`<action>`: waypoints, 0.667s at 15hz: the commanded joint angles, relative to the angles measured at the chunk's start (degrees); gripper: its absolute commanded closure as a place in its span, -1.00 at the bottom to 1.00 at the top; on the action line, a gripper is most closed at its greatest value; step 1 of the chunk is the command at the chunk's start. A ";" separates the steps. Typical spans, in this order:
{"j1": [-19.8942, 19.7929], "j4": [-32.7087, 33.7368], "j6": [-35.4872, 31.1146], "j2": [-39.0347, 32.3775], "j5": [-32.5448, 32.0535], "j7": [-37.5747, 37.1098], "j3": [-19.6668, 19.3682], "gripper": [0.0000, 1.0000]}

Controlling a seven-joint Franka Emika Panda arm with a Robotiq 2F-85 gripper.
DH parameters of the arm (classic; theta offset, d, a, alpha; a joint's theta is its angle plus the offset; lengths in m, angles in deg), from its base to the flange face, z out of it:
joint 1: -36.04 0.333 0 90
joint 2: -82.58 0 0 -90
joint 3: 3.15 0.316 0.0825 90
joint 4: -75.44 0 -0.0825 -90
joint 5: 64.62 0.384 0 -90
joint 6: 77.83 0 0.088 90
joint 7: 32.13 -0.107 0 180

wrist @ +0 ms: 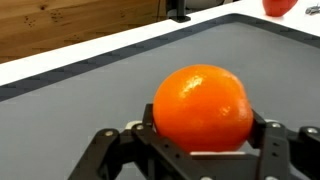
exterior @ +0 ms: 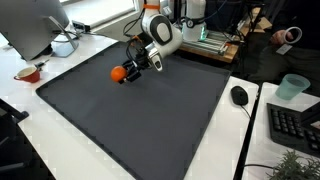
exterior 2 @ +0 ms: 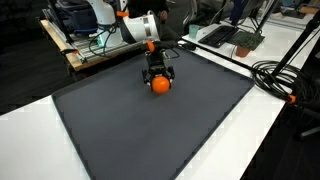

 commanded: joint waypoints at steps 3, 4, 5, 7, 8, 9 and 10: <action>-0.22 -0.74 -0.28 0.58 0.00 1.40 0.16 -0.12; -0.25 -0.60 -0.30 0.30 0.01 1.48 0.13 -0.12; -0.35 -0.37 -0.63 -0.03 0.01 1.62 0.10 -0.12; -0.47 0.03 -1.09 -0.72 0.01 1.99 0.05 -0.12; -0.56 0.18 -1.34 -1.05 0.02 2.11 0.03 -0.12; -0.65 0.40 -1.66 -1.48 0.01 2.23 0.02 -0.12; -0.70 0.50 -1.74 -1.77 0.02 2.28 -0.01 -0.12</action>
